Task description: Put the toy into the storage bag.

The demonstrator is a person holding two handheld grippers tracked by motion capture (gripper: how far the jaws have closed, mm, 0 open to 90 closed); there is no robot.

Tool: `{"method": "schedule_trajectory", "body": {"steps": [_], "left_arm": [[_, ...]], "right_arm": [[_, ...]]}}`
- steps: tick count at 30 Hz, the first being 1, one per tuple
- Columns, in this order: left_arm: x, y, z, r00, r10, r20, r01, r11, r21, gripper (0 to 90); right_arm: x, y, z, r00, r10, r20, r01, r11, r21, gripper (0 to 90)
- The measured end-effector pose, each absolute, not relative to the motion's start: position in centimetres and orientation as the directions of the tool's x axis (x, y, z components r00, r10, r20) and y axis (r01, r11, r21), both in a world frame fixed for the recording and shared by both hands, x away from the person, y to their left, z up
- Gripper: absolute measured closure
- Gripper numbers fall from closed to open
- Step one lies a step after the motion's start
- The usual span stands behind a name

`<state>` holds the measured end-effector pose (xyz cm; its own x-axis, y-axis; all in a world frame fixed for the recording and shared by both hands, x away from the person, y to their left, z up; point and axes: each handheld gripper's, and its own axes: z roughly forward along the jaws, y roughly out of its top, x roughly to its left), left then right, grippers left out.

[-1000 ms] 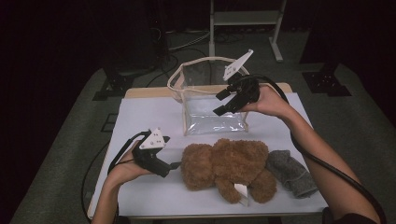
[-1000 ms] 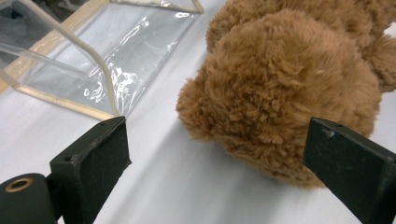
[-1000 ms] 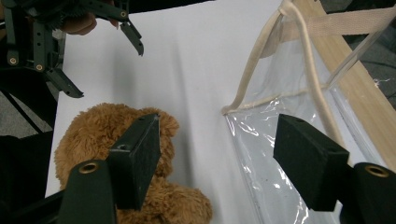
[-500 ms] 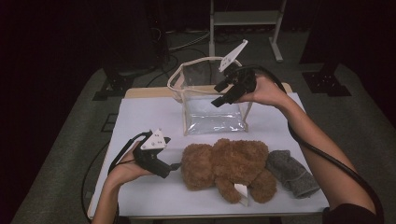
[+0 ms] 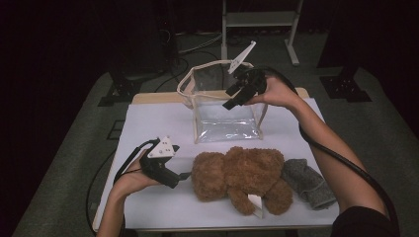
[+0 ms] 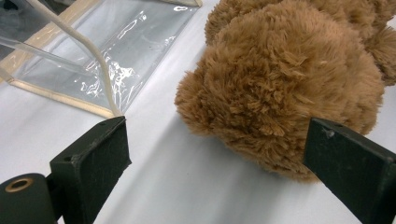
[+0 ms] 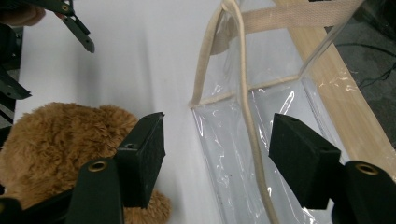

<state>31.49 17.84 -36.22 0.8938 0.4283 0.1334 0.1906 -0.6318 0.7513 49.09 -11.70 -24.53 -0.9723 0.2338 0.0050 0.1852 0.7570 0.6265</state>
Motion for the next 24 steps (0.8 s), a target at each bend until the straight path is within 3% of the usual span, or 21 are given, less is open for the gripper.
{"method": "schedule_trajectory", "body": {"steps": [9, 15, 16, 19, 20, 21, 22, 24], "left_arm": [[31.5, 17.9, -36.2, 0.893, 0.430, 0.134, 0.191, -0.632, 0.751, 6.4], [31.5, 18.0, -36.2, 0.893, 0.431, 0.134, 0.192, -0.633, 0.750, 6.4], [31.4, 18.0, -36.2, 0.892, 0.431, 0.136, 0.192, -0.633, 0.750, 6.4], [31.4, 18.1, -36.2, 0.892, 0.431, 0.134, 0.193, -0.632, 0.751, 6.4], [31.4, 18.1, -36.2, 0.892, 0.432, 0.131, 0.195, -0.631, 0.751, 6.4], [31.4, 18.1, -36.2, 0.892, 0.432, 0.131, 0.195, -0.631, 0.751, 6.4], [31.4, 18.1, -36.2, 0.893, 0.431, 0.131, 0.195, -0.632, 0.750, 6.4], [31.4, 18.1, -36.2, 0.893, 0.430, 0.132, 0.195, -0.634, 0.748, 6.4]], "right_arm": [[50.1, -11.7, -25.2, -0.971, 0.238, 0.001, 0.187, 0.760, 0.623, 39.5], [50.3, -11.5, -25.9, -0.971, 0.240, -0.002, 0.188, 0.767, 0.613, 50.2], [50.3, -11.5, -26.1, -0.970, 0.243, -0.005, 0.191, 0.774, 0.604, 56.7], [50.3, -11.4, -26.2, -0.971, 0.240, -0.018, 0.181, 0.778, 0.601, 62.7], [50.3, -11.4, -26.4, -0.971, 0.238, -0.025, 0.177, 0.785, 0.594, 69.9], [50.3, -11.4, -26.4, -0.971, 0.238, -0.025, 0.177, 0.785, 0.594, 69.9], [50.2, -11.4, -26.5, -0.971, 0.235, -0.037, 0.169, 0.791, 0.588, 78.1], [50.2, -11.4, -26.5, -0.972, 0.233, -0.039, 0.167, 0.794, 0.585, 80.8]]}}
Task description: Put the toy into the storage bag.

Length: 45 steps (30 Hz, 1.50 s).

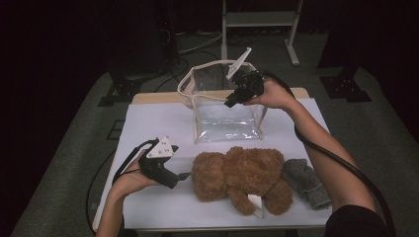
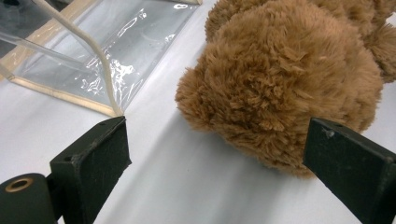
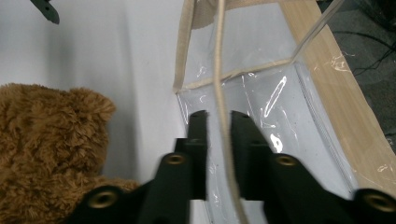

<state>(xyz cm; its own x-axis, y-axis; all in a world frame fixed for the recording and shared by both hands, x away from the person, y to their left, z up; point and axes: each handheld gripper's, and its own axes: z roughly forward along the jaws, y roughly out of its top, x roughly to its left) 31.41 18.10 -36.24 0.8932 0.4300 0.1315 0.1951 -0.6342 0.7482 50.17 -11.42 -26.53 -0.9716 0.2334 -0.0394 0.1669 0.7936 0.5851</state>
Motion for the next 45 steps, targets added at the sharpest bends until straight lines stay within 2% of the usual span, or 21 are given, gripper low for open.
{"method": "schedule_trajectory", "body": {"steps": [2, 4, 17, 30, 38, 43, 44, 45], "left_arm": [[31.4, 18.2, -36.2, 0.893, 0.431, 0.130, 0.198, -0.634, 0.747, 6.4], [31.4, 18.3, -36.2, 0.893, 0.431, 0.133, 0.196, -0.636, 0.747, 6.4], [31.4, 18.8, -36.1, 0.887, 0.443, 0.131, 0.206, -0.632, 0.747, 6.4], [31.4, 18.7, -36.0, 0.891, 0.432, 0.139, 0.196, -0.642, 0.742, 6.4], [31.3, 18.7, -36.0, 0.891, 0.431, 0.140, 0.194, -0.642, 0.741, 6.4], [31.3, 18.7, -36.0, 0.893, 0.428, 0.138, 0.194, -0.643, 0.740, 6.4], [31.3, 18.7, -36.0, 0.894, 0.427, 0.137, 0.194, -0.644, 0.740, 6.4], [31.3, 18.7, -36.1, 0.894, 0.428, 0.136, 0.195, -0.642, 0.742, 6.4]], "right_arm": [[50.0, -11.5, -26.6, -0.972, 0.229, -0.047, 0.160, 0.799, 0.580, 86.2], [49.8, -11.5, -26.6, -0.973, 0.226, -0.040, 0.162, 0.799, 0.579, 86.6], [47.5, -11.9, -26.9, -0.979, 0.203, -0.033, 0.146, 0.798, 0.585, 87.0], [42.6, -11.3, -26.5, -0.992, 0.122, -0.035, 0.080, 0.812, 0.578, 87.0], [41.8, -11.3, -26.6, -0.992, 0.122, -0.023, 0.086, 0.809, 0.581, 86.6], [42.0, -11.7, -26.5, -0.990, 0.142, 0.010, 0.119, 0.788, 0.604, 77.2], [42.0, -12.0, -26.3, -0.988, 0.152, 0.007, 0.124, 0.781, 0.612, 66.3], [42.0, -12.1, -26.1, -0.987, 0.159, 0.005, 0.128, 0.777, 0.616, 63.9]]}}
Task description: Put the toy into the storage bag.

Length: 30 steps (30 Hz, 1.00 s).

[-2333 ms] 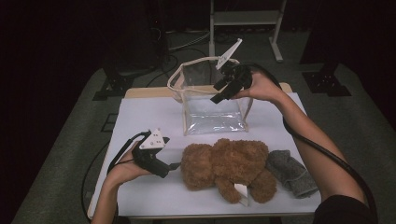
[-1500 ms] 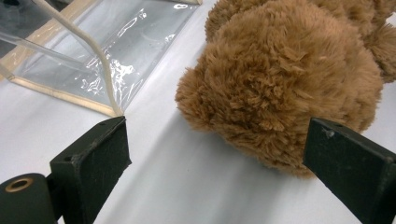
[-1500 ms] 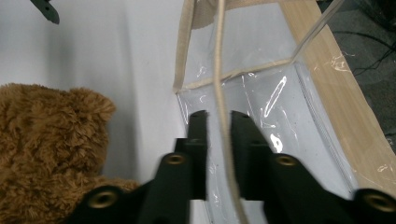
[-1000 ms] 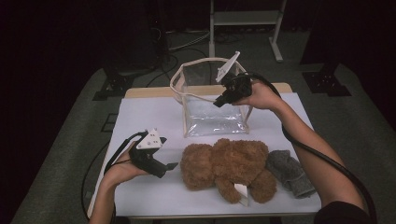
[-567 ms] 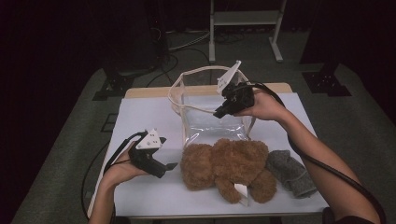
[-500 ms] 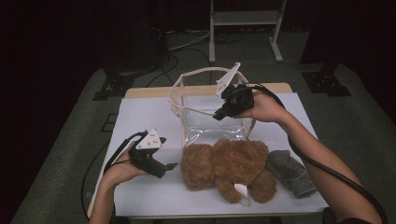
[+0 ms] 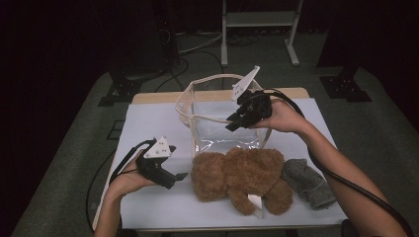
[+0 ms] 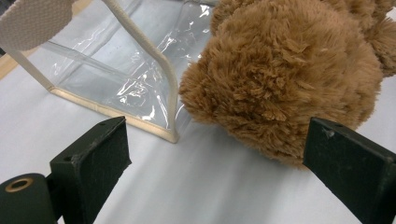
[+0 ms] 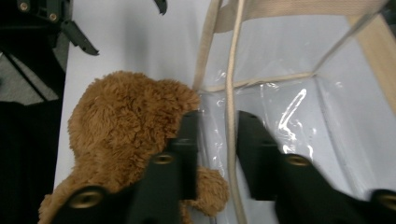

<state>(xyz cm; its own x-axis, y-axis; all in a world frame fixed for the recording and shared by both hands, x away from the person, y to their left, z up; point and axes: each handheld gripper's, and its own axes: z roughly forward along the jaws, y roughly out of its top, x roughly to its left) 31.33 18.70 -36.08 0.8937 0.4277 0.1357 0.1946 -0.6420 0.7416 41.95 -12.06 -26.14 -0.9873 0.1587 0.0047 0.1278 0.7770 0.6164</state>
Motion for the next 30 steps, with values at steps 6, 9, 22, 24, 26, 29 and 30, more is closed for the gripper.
{"method": "schedule_trajectory", "body": {"steps": [6, 9, 22, 24, 26, 29, 30], "left_arm": [[31.3, 18.7, -36.1, 0.894, 0.428, 0.131, 0.197, -0.639, 0.743, 6.4], [31.3, 18.7, -36.2, 0.894, 0.429, 0.131, 0.199, -0.640, 0.743, 6.4], [31.3, 18.9, -36.1, 0.893, 0.432, 0.126, 0.204, -0.639, 0.742, 6.4], [31.3, 18.9, -36.1, 0.893, 0.432, 0.127, 0.204, -0.638, 0.742, 6.4], [31.2, 18.9, -36.1, 0.892, 0.433, 0.126, 0.205, -0.638, 0.743, 6.4], [31.3, 19.0, -36.1, 0.891, 0.436, 0.125, 0.207, -0.635, 0.744, 6.4], [31.3, 19.0, -36.1, 0.891, 0.436, 0.124, 0.207, -0.635, 0.744, 6.4]], "right_arm": [[41.1, -13.2, -24.7, -0.983, 0.182, -0.003, 0.136, 0.748, 0.649, 44.7], [40.3, -13.9, -23.9, -0.982, 0.188, -0.018, 0.127, 0.727, 0.675, 38.8], [35.2, -13.5, -26.1, -0.996, 0.079, 0.035, 0.083, 0.761, 0.643, 27.9], [34.9, -13.2, -27.3, -0.996, 0.072, 0.055, 0.090, 0.779, 0.621, 27.2], [34.8, -12.9, -28.5, -0.995, 0.071, 0.075, 0.102, 0.795, 0.598, 26.6], [34.6, -12.6, -29.9, -0.995, 0.071, 0.071, 0.099, 0.824, 0.557, 26.0], [34.5, -12.5, -30.1, -0.995, 0.073, 0.068, 0.099, 0.831, 0.547, 25.7]]}}
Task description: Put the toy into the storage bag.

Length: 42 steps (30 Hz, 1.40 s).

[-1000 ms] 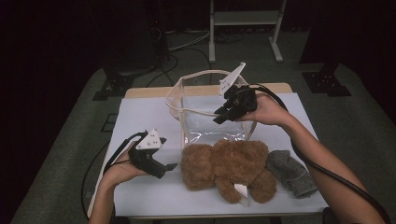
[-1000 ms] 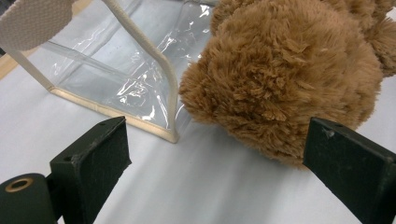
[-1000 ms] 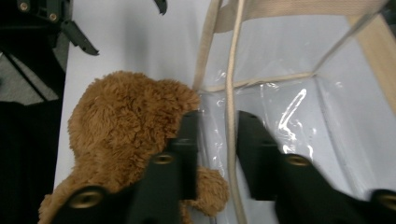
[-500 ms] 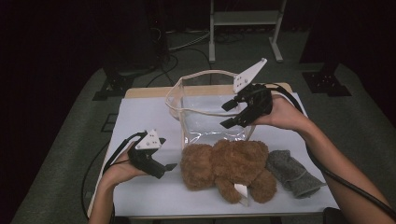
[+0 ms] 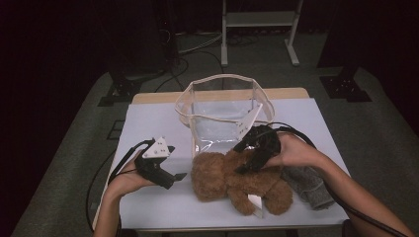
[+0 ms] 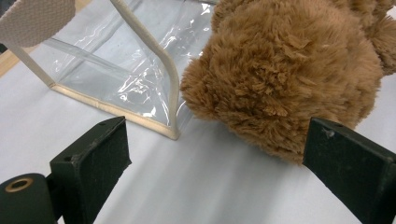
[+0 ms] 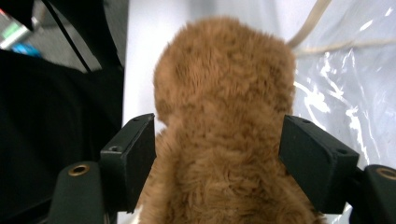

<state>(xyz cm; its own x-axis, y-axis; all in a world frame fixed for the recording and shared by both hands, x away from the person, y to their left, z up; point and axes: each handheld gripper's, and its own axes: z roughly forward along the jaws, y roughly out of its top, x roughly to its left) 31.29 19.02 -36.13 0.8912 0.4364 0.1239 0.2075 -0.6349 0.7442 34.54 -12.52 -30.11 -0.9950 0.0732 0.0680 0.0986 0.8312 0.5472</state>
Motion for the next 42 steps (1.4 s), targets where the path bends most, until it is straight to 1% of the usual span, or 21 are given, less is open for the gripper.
{"method": "schedule_trajectory", "body": {"steps": [8, 10, 20, 28, 42], "left_arm": [[31.3, 19.2, -36.1, 0.892, 0.436, 0.124, 0.207, -0.636, 0.744, 6.4], [31.3, 19.2, -36.2, 0.891, 0.436, 0.123, 0.209, -0.635, 0.743, 6.4], [31.4, 19.2, -36.3, 0.891, 0.437, 0.118, 0.214, -0.636, 0.741, 6.4], [31.4, 19.3, -36.3, 0.891, 0.438, 0.117, 0.215, -0.636, 0.741, 6.4], [31.4, 19.5, -36.4, 0.890, 0.439, 0.118, 0.217, -0.638, 0.739, 6.4]], "right_arm": [[34.6, -12.0, -31.8, -0.996, 0.081, 0.044, 0.092, 0.867, 0.490, 23.5], [34.6, -12.1, -32.2, -0.995, 0.092, 0.049, 0.104, 0.870, 0.482, 21.9], [34.4, -12.4, -33.6, -0.994, 0.104, 0.022, 0.102, 0.875, 0.473, 16.5], [34.2, -12.6, -34.4, -0.995, 0.096, 0.012, 0.091, 0.883, 0.461, 16.1], [34.0, -13.0, -35.2, -0.997, 0.073, 0.021, 0.074, 0.871, 0.485, 14.9]]}}
